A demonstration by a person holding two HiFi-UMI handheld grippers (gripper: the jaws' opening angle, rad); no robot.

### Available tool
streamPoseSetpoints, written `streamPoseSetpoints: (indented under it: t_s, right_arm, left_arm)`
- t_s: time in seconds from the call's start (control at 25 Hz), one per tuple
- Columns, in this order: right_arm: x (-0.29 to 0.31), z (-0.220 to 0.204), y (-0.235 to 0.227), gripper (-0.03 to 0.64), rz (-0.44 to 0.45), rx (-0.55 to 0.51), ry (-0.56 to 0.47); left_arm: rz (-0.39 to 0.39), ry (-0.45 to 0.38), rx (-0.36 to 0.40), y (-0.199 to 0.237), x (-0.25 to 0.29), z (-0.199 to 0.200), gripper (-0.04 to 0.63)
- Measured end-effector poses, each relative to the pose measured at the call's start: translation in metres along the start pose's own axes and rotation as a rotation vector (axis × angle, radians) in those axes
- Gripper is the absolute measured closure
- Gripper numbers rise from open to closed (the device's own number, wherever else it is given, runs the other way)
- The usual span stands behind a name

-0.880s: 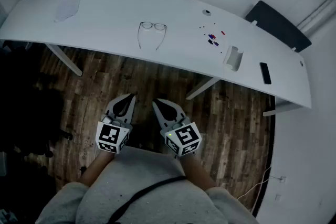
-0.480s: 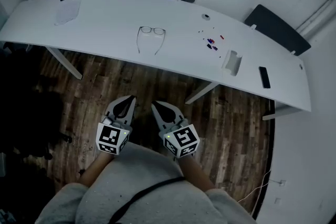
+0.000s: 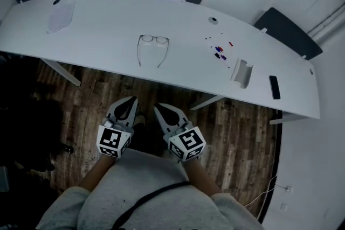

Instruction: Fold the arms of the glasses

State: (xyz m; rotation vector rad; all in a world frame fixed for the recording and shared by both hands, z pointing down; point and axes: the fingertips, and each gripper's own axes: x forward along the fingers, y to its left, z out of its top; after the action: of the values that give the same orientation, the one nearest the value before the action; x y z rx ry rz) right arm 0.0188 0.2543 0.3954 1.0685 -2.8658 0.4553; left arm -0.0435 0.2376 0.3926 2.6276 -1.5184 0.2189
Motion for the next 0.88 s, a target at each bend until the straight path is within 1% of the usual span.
streamPoseSetpoints:
  t_s: [0.24, 0.4, 0.6, 0.72, 0.88]
  right_arm:
    - [0.054, 0.01, -0.044, 0.597, -0.006, 0.006, 0.023]
    - [0.086, 0.016, -0.072, 0.597, -0.026, 0.03, 0.042]
    - [0.119, 0.023, -0.105, 0.597, -0.053, 0.053, 0.051]
    - [0.135, 0.023, -0.121, 0.597, -0.065, 0.053, 0.062]
    - [0.154, 0.021, -0.142, 0.597, -0.08, 0.014, 0.099]
  left_arm:
    - [-0.032, 0.026, 0.007, 0.045, 0.058, 0.003, 0.58]
    - [-0.051, 0.05, 0.011, 0.076, 0.091, 0.005, 0.58]
    - [-0.093, 0.066, 0.013, 0.105, 0.133, 0.006, 0.58]
    - [-0.125, 0.066, 0.042, 0.116, 0.154, 0.004, 0.58]
    - [-0.174, 0.078, 0.103, 0.128, 0.176, 0.003, 0.58]
